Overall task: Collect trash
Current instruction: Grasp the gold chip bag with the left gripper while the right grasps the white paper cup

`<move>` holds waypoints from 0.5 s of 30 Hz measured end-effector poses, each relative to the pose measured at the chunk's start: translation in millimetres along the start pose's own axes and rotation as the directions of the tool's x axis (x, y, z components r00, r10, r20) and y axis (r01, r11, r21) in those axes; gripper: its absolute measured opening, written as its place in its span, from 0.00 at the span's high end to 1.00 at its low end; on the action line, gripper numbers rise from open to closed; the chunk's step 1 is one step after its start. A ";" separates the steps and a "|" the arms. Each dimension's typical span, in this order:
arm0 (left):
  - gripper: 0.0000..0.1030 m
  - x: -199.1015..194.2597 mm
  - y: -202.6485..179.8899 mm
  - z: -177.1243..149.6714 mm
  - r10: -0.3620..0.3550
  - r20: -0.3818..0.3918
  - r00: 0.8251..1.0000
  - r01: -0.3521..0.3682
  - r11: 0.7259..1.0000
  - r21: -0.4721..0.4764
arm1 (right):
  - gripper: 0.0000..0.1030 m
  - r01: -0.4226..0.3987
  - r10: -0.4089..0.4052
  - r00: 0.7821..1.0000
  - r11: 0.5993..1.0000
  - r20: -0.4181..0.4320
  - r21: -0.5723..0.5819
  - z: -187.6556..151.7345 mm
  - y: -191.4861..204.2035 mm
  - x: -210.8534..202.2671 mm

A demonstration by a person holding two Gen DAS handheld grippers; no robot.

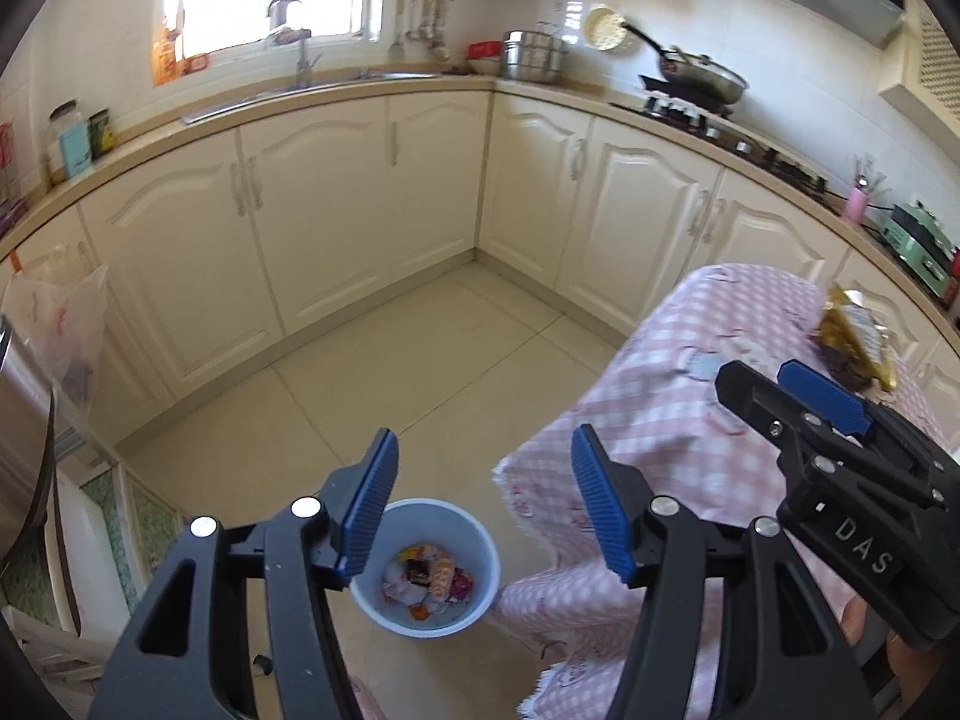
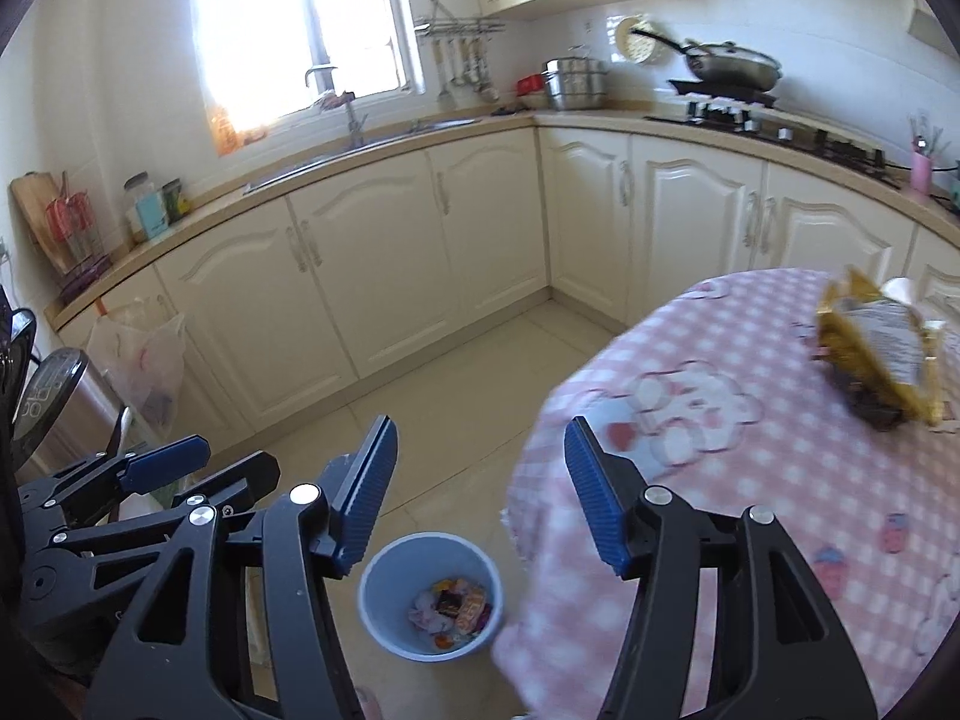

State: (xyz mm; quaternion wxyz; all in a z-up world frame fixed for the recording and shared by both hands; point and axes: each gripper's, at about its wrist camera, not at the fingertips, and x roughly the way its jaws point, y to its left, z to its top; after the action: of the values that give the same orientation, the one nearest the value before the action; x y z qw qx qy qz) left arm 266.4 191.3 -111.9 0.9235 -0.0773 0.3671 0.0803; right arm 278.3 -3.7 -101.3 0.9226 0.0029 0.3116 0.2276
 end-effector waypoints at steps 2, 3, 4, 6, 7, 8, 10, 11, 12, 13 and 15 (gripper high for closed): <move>0.40 -2.9 -29.3 2.7 -0.036 0.005 0.999 0.036 0.999 0.032 | 0.45 0.040 -0.041 0.999 0.999 0.025 0.018 -0.5 -20.3 -15.5; 0.39 -4.0 -40.1 3.4 -0.048 0.007 0.999 0.048 0.998 0.044 | 0.44 0.063 -0.064 0.997 0.998 0.036 0.031 -0.4 -33.9 -23.8; 0.36 -4.8 -55.6 4.4 -0.065 0.009 0.998 0.064 0.996 0.063 | 0.44 0.080 -0.082 0.996 0.996 0.044 0.044 -0.9 -43.9 -30.0; 0.34 -5.3 -83.6 5.5 -0.091 0.012 0.996 0.090 0.992 0.093 | 0.44 0.117 -0.122 0.991 0.990 0.063 0.075 -1.2 -69.1 -44.7; 0.33 -5.2 -102.8 6.6 -0.113 0.010 0.993 0.112 0.988 0.111 | 0.44 0.145 -0.152 0.986 0.985 0.074 0.092 -2.0 -85.7 -54.2; 0.33 -4.8 -116.0 6.9 -0.131 0.008 0.991 0.130 0.984 0.120 | 0.44 0.166 -0.174 0.981 0.981 0.080 0.105 -3.1 -98.2 -60.9; 0.33 -2.6 -144.0 8.7 -0.173 -0.002 0.985 0.172 0.976 0.134 | 0.43 0.196 -0.210 0.973 0.971 0.093 0.139 -5.2 -124.0 -74.1; 0.33 -0.6 -156.9 10.4 -0.190 -0.008 0.982 0.189 0.972 0.141 | 0.43 0.213 -0.230 0.969 0.964 0.096 0.158 -6.3 -138.3 -80.5; 0.33 1.9 -173.9 12.2 -0.209 -0.014 0.978 0.208 0.966 0.151 | 0.43 0.229 -0.248 0.964 0.957 0.097 0.175 -7.3 -151.9 -86.1; 0.33 3.6 -186.0 12.2 -0.220 -0.018 0.975 0.220 0.963 0.158 | 0.43 0.242 -0.265 0.959 0.951 0.100 0.193 -8.5 -163.6 -91.1; 0.33 10.1 -212.4 13.8 -0.252 -0.034 0.967 0.255 0.952 0.171 | 0.43 0.265 -0.292 0.951 0.938 0.099 0.221 -9.0 -185.8 -97.5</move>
State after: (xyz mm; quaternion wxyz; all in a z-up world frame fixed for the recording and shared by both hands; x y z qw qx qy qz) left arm 326.4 -12.1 -91.1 0.9271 -0.0432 0.3654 -0.0717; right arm 282.3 -212.5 -80.0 0.9586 0.0685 0.2699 0.0604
